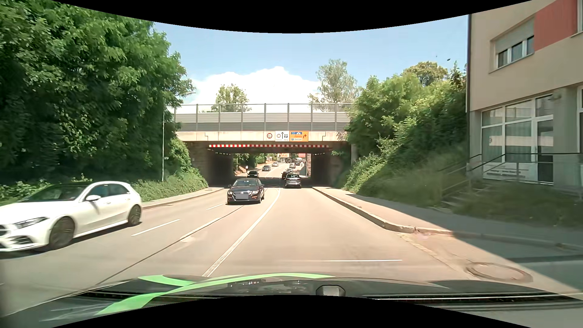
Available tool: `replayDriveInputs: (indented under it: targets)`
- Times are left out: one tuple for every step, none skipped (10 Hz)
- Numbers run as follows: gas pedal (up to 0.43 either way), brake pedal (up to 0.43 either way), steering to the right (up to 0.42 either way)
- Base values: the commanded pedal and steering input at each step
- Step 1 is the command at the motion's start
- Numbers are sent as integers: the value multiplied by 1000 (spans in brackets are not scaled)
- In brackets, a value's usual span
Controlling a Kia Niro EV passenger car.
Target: Follow the waypoints while adhering to traffic rules and regulations
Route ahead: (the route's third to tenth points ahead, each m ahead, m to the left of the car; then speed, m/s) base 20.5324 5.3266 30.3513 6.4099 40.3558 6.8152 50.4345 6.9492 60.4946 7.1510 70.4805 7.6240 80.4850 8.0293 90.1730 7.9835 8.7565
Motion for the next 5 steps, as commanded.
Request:
replayDriveInputs:
  targets:
    - [118, 0, -27]
    - [118, 0, -24]
    - [118, 0, -24]
    - [118, 0, -24]
    - [118, 0, -22]
